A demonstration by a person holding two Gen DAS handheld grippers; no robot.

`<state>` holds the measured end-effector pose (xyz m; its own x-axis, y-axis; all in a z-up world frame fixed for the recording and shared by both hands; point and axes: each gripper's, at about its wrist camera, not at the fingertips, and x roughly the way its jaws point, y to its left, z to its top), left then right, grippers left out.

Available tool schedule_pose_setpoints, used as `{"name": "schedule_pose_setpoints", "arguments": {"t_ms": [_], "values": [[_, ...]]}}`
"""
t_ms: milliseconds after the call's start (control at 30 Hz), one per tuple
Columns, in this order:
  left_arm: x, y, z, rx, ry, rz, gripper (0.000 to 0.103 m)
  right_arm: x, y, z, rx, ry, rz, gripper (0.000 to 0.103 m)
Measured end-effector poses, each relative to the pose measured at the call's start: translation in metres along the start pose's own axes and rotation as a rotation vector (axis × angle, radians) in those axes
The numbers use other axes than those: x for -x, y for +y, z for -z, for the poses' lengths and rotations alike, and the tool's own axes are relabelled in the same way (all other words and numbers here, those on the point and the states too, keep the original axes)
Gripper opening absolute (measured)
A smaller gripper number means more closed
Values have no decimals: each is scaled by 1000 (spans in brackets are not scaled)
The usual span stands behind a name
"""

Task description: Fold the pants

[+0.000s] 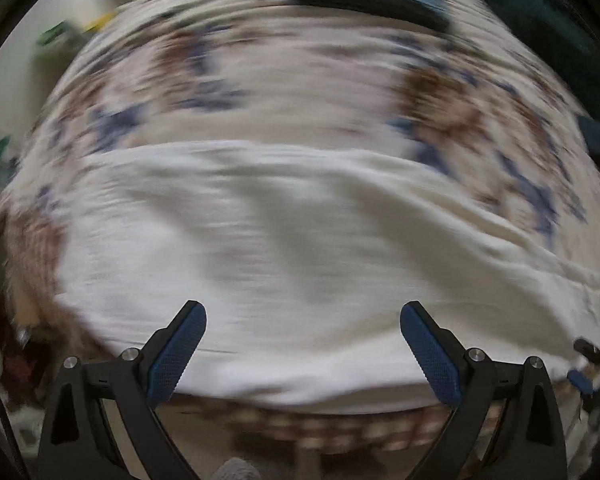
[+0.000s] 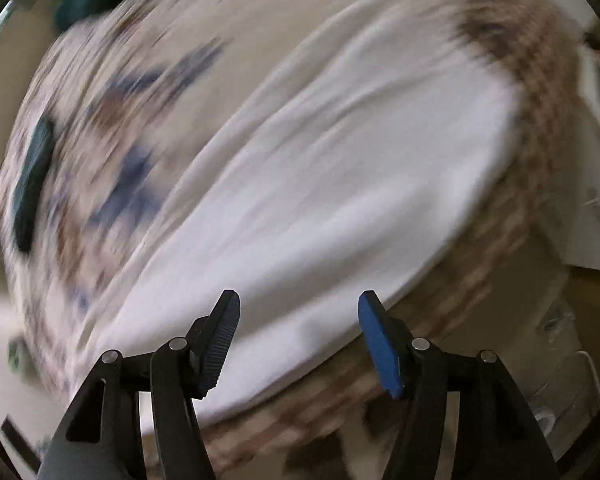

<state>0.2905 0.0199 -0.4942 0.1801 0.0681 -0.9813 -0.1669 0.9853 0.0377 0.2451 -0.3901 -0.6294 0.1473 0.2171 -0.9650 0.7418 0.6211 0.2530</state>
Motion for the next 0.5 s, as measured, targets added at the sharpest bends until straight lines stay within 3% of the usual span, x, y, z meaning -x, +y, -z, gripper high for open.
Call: {"name": "schedule_pose_setpoints", "arguments": {"t_ms": [133,233,367,500], "values": [[-6,106,-7,155,21,-93,99,-28,78,68,113,120,-92,64],[-16,176,-11,280,40,-105,99,-54,122,114,197,206,-106,64],[-40,234,-26,364,100,-20,99,-88,175,156,240,276,-109,64],[-69,257,-54,348,124,107,99,-104,216,169,282,245,-53,64]]}}
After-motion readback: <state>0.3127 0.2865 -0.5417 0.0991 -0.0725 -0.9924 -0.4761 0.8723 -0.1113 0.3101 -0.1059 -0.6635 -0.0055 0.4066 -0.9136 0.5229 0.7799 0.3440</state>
